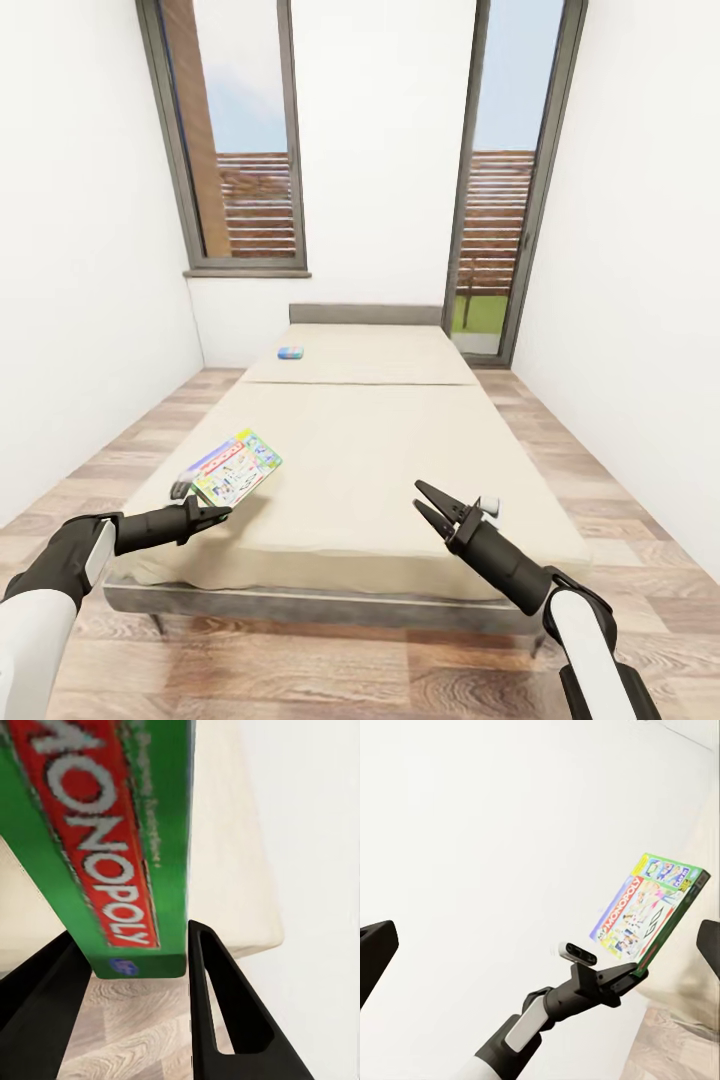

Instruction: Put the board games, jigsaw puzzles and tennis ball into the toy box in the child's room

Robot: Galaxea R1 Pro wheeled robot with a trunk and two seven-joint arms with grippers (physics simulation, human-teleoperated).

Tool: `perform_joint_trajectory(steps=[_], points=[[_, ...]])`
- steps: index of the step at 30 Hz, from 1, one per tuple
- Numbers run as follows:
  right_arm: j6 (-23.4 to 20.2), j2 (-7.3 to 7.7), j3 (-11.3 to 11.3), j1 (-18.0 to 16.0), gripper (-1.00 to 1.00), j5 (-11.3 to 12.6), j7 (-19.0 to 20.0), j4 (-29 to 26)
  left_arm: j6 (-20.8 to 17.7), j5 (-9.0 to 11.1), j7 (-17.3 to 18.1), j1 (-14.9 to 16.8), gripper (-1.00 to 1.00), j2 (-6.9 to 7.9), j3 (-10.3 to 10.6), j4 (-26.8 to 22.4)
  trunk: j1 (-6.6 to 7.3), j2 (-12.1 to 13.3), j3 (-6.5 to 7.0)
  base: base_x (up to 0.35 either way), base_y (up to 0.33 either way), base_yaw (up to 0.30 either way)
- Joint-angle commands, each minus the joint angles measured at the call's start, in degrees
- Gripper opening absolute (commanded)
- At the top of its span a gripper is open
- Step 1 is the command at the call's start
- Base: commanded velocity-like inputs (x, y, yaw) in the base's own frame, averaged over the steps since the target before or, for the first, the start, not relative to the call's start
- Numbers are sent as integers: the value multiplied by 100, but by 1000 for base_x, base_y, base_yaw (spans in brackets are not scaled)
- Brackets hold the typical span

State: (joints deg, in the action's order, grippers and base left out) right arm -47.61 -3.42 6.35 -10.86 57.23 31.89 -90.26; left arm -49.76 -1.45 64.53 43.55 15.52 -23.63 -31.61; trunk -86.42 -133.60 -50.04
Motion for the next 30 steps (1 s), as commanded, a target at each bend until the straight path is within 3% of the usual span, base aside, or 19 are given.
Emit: perform_joint_trajectory(steps=[1,8,18,24,28,30], points=[[-34,10,16,-4,100,-10,-6,0,-58,-22,25,4,-100,-1,-19,-1,24,39,13,0,0,0],[-36,85,82,-45,100,-35,-158,-4,-96,-22,31,6,-100,8,-16,-19,177,320,138,0,0,0],[-88,103,119,-54,100,-36,-167,-15,-481,-29,35,13,-100,30,-17,-189,397,721,318,0,0,0],[-45,104,115,-47,100,-52,-168,-12,-573,-37,291,13,-100,50,-2,-211,529,961,425,0,0,0],[-32,100,113,-37,100,-243,-205,27,-582,-48,482,13,-100,55,5,-213,617,1122,497,0,0,0],[-36,93,113,-44,100,-595,-216,62,-580,-54,529,13,-100,56,7,-214,661,1202,533,0,0,0]])
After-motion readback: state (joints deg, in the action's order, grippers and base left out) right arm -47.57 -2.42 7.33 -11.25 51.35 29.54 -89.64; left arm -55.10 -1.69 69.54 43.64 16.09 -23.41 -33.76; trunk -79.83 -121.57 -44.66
